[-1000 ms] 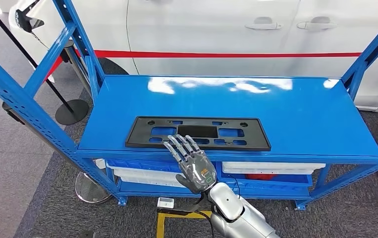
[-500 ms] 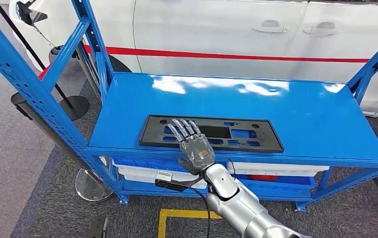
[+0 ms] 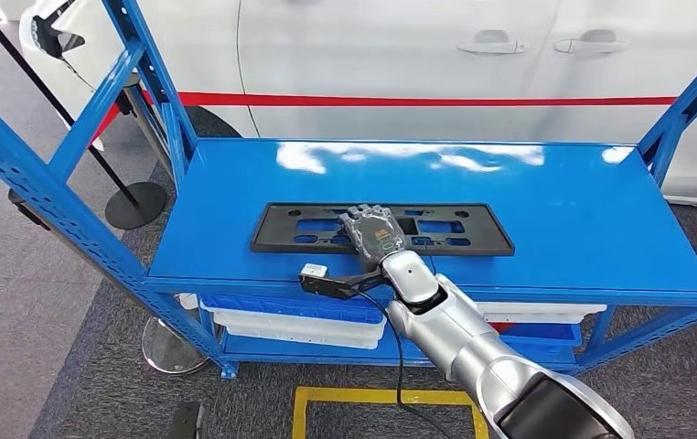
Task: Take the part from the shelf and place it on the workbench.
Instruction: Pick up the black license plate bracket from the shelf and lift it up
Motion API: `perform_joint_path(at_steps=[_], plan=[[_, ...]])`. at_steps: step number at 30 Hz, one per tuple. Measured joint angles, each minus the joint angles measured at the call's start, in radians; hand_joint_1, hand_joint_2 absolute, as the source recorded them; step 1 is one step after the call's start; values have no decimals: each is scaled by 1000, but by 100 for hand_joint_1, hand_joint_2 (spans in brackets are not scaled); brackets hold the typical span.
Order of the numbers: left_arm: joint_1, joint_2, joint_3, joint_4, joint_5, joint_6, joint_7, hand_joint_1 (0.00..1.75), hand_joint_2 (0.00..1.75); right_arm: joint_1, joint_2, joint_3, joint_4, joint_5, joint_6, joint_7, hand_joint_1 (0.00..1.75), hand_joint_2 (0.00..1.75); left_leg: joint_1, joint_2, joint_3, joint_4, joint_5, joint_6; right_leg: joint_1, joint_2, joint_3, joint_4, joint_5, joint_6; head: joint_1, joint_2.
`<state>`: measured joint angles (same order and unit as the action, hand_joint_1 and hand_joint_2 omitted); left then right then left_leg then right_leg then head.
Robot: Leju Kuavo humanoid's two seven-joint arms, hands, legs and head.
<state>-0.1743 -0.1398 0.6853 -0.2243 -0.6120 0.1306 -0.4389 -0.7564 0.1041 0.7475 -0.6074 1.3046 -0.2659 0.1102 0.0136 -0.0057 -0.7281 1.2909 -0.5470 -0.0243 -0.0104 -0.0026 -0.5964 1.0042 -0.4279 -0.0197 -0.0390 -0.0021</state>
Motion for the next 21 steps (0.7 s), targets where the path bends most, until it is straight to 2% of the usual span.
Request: perform_joint_path(at_steps=[1,2,3,4,5,8,10,11,13,14,15,16,18,19,20,21], plan=[[2,0,0,0,2,0,0,0,0,-13,-1,1,15,5,10,5,175,175,1,0,15,-38,31,0,-1,1,1,3,-2,2,0,0],[3,0,0,0,3,0,0,0,0,-27,-2,1,28,10,21,10,175,175,2,1,45,-107,70,0,-1,2,1,7,-6,4,0,0],[2,1,0,0,5,0,0,0,0,-41,-3,2,39,15,32,15,175,175,2,1,77,-173,97,2,0,2,1,13,-10,9,0,0],[2,1,0,0,7,0,0,0,0,-54,-5,2,50,22,43,19,175,175,0,1,101,-224,114,7,1,3,0,18,-14,14,1,0],[2,1,0,0,10,0,0,0,0,-65,-7,3,60,27,55,23,175,175,-1,1,114,-252,118,12,3,3,-1,21,-16,19,1,0],[8,1,1,0,16,5,3,0,0,-83,-16,6,80,32,82,25,175,175,-3,-1,118,-261,117,31,3,3,-1,21,-18,36,3,0],[8,1,1,0,17,10,5,0,0,-92,-22,8,88,30,92,24,175,175,0,0,122,-268,121,45,0,3,-16,58,-45,48,4,0],[8,1,2,0,18,11,5,0,0,-93,-26,9,91,25,91,21,175,175,1,0,123,-271,122,49,-2,3,-38,106,-72,52,4,0],[9,1,2,0,23,15,4,0,0,-89,-31,8,96,1,75,4,175,175,1,0,122,-271,122,54,-3,3,-103,236,-131,59,5,0],[11,1,2,0,28,16,4,0,0,-83,-33,6,97,-20,61,-11,175,175,0,-1,122,-271,122,54,-3,3,-128,283,-142,61,5,0],[13,1,3,0,32,17,2,0,0,-77,-35,1,95,-47,45,-29,175,175,0,-2,123,-271,121,54,-3,3,-138,297,-136,61,5,0],[14,1,3,0,36,17,1,0,0,-69,-36,-7,89,-84,30,-52,175,175,0,-4,123,-270,121,54,-3,3,-127,269,-110,59,5,0],[16,1,5,0,47,19,-4,0,0,-46,-38,-34,52,-194,3,-115,175,175,0,-7,126,-270,119,50,-1,3,-66,134,-40,50,6,0],[18,1,7,0,53,20,-7,0,0,-28,-40,-53,17,-263,-9,-152,175,175,-2,-8,126,-269,117,47,2,3,-37,72,-16,44,5,0],[20,2,10,0,59,20,-11,0,0,-5,-42,-72,-30,-332,-18,-187,175,175,-2,-7,126,-269,116,42,5,4,-20,33,-5,38,5,0],[23,2,14,0,67,21,-18,0,0,24,-45,-90,-89,-402,-28,-219,175,175,-3,-7,127,-269,114,37,9,5,-12,16,-5,33,5,0]])
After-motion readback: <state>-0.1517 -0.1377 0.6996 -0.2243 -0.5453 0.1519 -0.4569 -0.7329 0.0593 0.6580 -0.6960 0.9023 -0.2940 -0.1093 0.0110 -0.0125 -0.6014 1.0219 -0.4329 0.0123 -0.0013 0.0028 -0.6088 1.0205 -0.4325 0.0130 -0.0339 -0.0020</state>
